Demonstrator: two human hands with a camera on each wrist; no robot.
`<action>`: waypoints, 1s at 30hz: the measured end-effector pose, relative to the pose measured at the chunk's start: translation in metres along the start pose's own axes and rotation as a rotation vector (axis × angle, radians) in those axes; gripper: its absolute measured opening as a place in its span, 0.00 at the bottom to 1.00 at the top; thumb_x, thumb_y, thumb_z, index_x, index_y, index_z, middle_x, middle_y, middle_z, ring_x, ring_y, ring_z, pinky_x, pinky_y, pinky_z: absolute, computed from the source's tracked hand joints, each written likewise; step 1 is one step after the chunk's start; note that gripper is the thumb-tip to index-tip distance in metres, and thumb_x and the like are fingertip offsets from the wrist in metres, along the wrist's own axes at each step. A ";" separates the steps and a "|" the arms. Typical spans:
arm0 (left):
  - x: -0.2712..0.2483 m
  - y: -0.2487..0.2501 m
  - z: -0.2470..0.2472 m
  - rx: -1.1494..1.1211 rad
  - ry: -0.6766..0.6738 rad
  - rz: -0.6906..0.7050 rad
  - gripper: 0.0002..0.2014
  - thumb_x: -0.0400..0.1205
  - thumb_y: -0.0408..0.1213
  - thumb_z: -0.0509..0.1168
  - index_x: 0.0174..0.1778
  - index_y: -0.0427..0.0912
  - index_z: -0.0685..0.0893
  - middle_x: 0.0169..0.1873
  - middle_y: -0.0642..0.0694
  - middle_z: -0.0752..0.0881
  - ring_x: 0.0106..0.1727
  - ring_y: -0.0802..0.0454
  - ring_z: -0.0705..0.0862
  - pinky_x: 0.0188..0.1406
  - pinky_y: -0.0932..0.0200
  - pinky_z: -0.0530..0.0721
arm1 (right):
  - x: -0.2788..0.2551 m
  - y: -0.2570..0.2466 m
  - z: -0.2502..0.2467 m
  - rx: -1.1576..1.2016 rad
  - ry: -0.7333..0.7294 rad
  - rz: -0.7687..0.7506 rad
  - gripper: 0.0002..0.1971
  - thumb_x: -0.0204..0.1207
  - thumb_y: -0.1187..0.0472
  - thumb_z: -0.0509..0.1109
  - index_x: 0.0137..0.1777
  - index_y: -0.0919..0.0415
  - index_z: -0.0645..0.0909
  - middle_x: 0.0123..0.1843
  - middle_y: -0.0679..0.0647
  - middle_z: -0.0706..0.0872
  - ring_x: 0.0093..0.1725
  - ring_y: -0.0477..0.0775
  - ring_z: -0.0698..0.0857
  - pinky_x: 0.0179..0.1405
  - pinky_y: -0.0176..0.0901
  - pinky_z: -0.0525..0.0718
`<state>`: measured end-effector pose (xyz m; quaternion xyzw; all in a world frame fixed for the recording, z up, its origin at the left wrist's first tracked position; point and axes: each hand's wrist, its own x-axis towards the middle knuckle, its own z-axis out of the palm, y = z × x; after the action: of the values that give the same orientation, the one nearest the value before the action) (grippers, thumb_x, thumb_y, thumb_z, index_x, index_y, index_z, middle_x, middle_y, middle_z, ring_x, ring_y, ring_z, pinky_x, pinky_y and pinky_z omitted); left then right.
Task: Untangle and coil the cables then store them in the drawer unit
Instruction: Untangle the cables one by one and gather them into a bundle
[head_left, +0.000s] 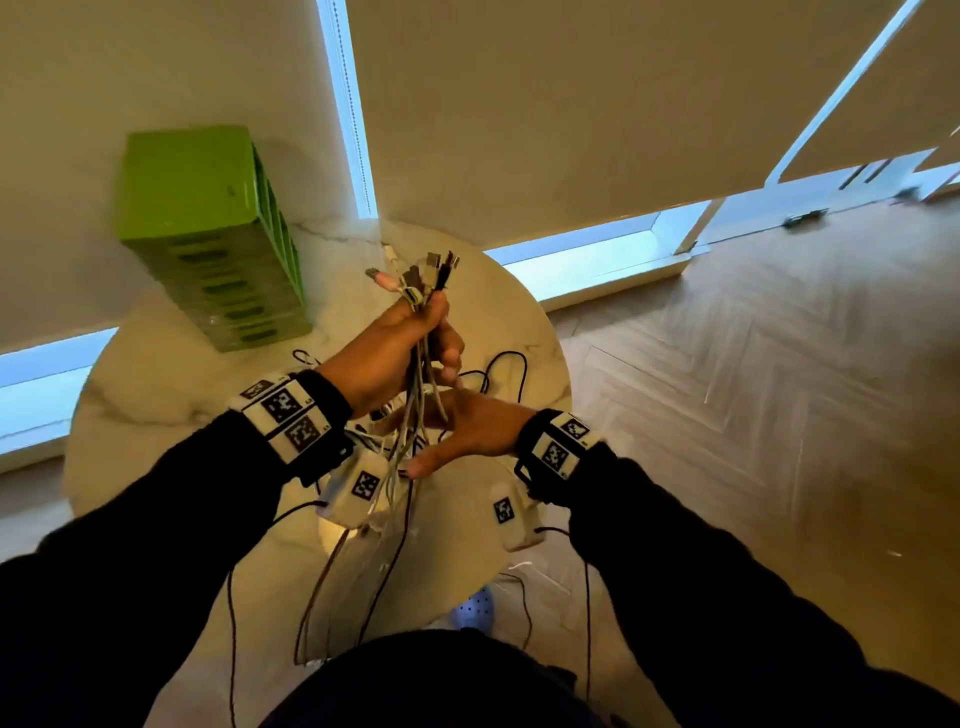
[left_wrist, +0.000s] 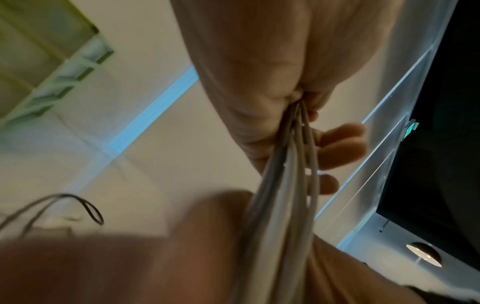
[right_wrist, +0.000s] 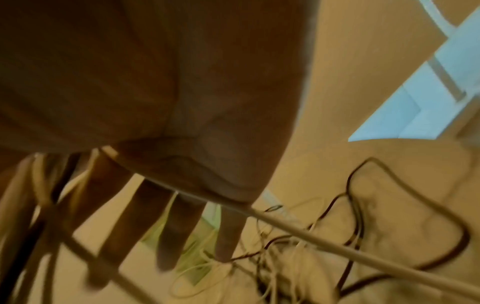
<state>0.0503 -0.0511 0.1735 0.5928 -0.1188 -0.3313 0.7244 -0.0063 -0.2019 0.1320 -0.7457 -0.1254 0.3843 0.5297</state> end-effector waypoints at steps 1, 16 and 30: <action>-0.007 0.006 -0.006 -0.013 -0.005 -0.003 0.15 0.92 0.50 0.53 0.43 0.44 0.69 0.29 0.45 0.78 0.31 0.45 0.80 0.51 0.38 0.82 | 0.008 -0.004 0.008 0.055 -0.063 -0.044 0.15 0.79 0.63 0.76 0.65 0.62 0.83 0.72 0.56 0.85 0.72 0.47 0.81 0.72 0.38 0.77; -0.056 0.047 -0.061 -0.443 0.231 0.247 0.12 0.91 0.50 0.52 0.45 0.53 0.73 0.30 0.53 0.66 0.31 0.55 0.67 0.42 0.53 0.75 | 0.022 0.030 -0.010 -0.181 -0.204 0.373 0.18 0.83 0.59 0.70 0.31 0.62 0.76 0.26 0.55 0.83 0.46 0.63 0.92 0.64 0.53 0.84; -0.024 0.066 -0.099 -0.677 0.873 0.487 0.19 0.89 0.55 0.58 0.34 0.51 0.68 0.28 0.55 0.68 0.28 0.57 0.64 0.37 0.56 0.65 | -0.008 0.097 -0.015 -1.070 0.328 0.258 0.14 0.88 0.46 0.55 0.57 0.53 0.77 0.45 0.54 0.86 0.43 0.59 0.87 0.47 0.56 0.88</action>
<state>0.1107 0.0460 0.2143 0.3661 0.1694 0.0987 0.9097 -0.0225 -0.2569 0.0514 -0.9691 -0.1265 0.2080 0.0401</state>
